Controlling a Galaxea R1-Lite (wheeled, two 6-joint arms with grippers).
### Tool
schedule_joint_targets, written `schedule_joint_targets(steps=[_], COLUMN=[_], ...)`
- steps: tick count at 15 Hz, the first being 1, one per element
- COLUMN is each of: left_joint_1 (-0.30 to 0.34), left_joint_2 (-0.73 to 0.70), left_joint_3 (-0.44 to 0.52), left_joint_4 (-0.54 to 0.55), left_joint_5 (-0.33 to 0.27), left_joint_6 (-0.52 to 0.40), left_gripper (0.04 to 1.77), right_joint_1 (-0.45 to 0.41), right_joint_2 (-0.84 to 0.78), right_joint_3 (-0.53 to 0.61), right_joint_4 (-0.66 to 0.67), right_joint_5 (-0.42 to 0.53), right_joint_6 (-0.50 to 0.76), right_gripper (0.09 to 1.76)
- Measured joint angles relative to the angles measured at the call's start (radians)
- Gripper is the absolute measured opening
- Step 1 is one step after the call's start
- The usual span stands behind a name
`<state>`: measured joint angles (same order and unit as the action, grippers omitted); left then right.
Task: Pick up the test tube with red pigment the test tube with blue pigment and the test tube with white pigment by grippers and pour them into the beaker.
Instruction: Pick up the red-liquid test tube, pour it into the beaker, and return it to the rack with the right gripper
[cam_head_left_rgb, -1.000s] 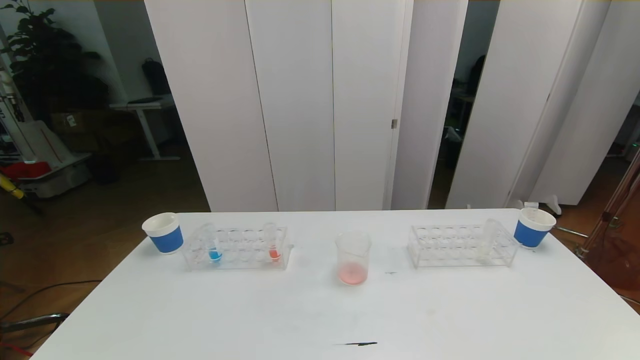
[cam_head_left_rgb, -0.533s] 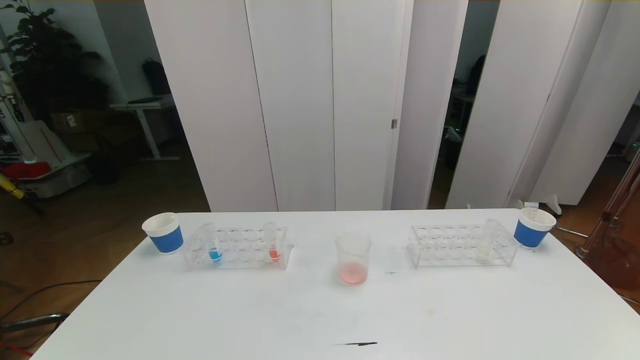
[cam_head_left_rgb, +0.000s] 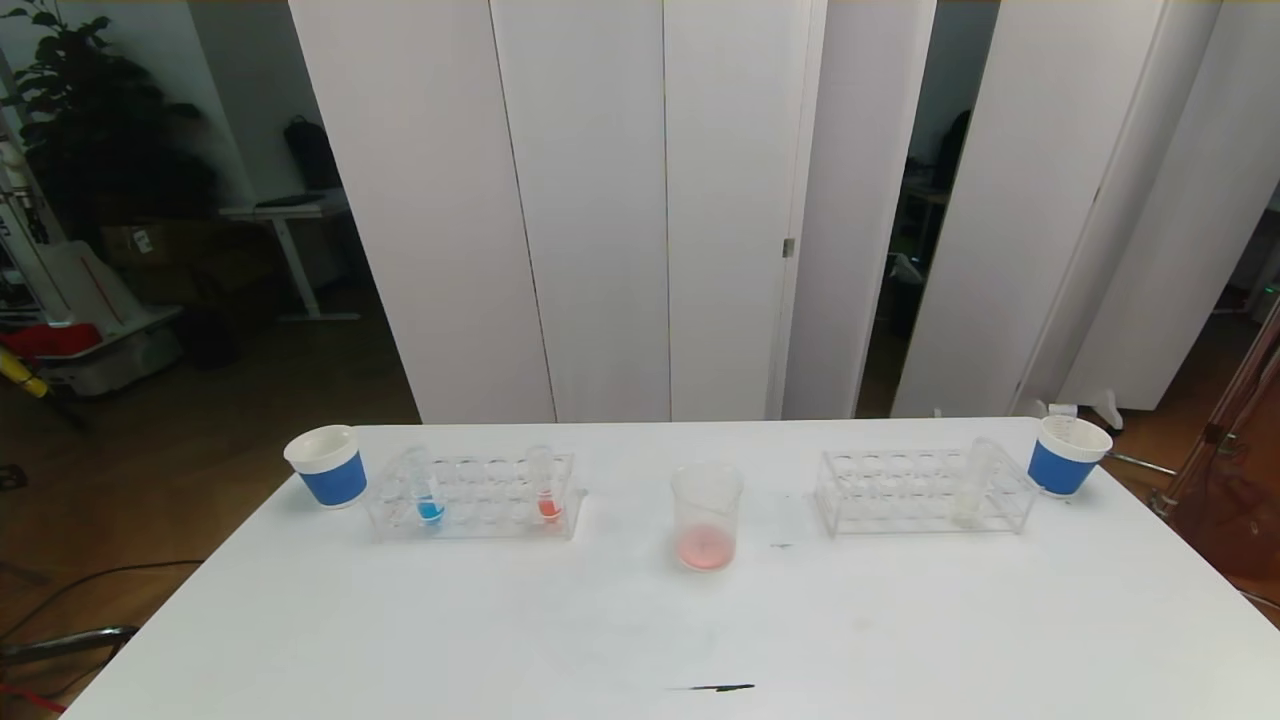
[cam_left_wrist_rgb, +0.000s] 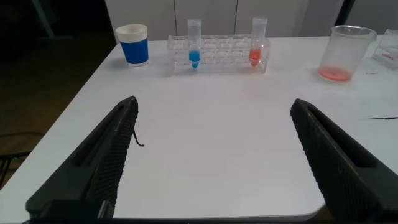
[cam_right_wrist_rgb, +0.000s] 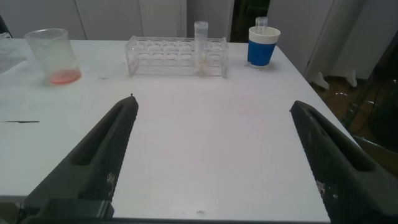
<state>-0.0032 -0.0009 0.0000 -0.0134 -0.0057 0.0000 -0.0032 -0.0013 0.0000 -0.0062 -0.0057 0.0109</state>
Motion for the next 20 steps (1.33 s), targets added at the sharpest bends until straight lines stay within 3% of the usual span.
schedule_joint_targets(steps=[20], left_joint_1=[0.000], left_joint_2=[0.000], left_joint_3=[0.000], left_joint_4=[0.000], left_joint_5=[-0.002], left_joint_6=[0.007], left_gripper=[1.75], right_joint_1=[0.000], right_joint_2=[0.000], right_joint_3=[0.000], right_joint_4=[0.000], right_joint_5=[0.000], right_joint_6=[0.000], right_gripper=[1.75])
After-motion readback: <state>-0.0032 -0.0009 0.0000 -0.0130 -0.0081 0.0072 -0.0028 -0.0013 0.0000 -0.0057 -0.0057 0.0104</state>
